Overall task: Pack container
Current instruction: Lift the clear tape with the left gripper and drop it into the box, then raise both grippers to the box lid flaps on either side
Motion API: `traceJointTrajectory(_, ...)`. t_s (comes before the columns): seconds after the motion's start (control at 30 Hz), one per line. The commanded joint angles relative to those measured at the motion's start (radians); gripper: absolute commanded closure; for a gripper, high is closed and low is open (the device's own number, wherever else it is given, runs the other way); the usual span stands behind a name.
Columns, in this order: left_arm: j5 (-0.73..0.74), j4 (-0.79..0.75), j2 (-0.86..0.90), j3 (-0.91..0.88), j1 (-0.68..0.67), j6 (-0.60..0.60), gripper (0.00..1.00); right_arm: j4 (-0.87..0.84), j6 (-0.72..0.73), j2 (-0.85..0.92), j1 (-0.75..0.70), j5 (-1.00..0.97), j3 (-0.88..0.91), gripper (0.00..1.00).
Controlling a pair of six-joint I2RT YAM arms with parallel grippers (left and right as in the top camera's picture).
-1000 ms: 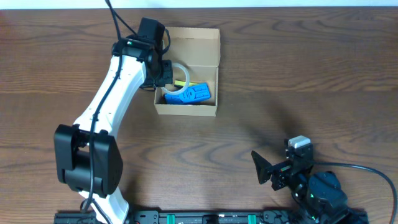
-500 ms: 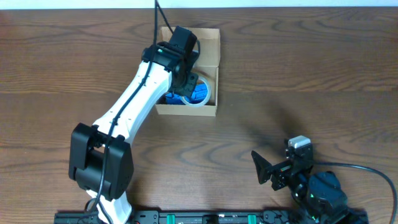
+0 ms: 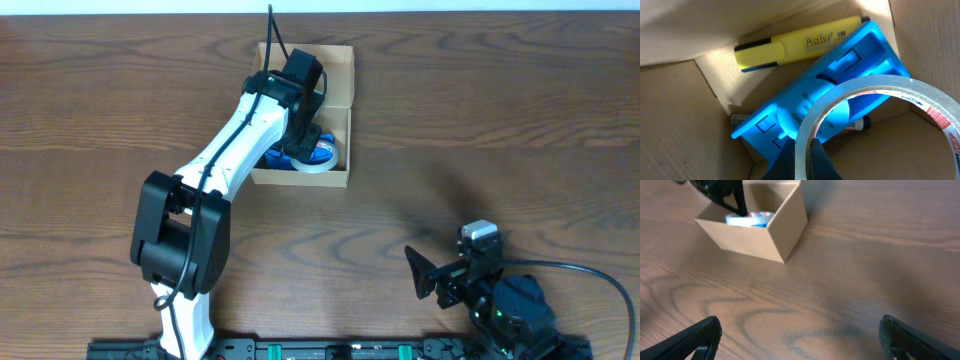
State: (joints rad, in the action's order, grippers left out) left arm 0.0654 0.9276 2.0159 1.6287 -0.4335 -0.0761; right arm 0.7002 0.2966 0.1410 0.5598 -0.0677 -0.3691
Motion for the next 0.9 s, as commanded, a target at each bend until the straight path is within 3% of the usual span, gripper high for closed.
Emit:
traceJointTrajectory(0.0,-0.025,-0.001,0.014,0.035,0.003,0.000,0.94,0.016,0.010,-0.005,-0.007,-0.006,0.003,0.01)
traceJointTrajectory(0.07,-0.025,-0.006,0.014,0.047,0.003,0.010,0.89,0.028,0.010,-0.005,-0.007,-0.006,0.003,0.01)
traceJointTrajectory(0.13,-0.025,-0.009,0.014,0.056,0.003,0.010,0.52,0.036,0.010,-0.005,-0.007,-0.006,0.003,0.01)
traceJointTrajectory(0.27,-0.030,-0.013,0.014,0.076,0.003,0.013,0.07,0.049,0.010,-0.005,-0.007,-0.006,0.003,0.01)
traceJointTrajectory(0.5,-0.050,0.024,0.014,0.145,0.003,0.066,0.04,0.051,0.010,-0.005,-0.007,-0.026,0.003,0.01)
traceJointTrajectory(0.87,-0.047,0.256,-0.017,0.320,0.005,0.118,0.05,-0.089,0.103,0.109,-0.007,0.008,-0.052,0.01)
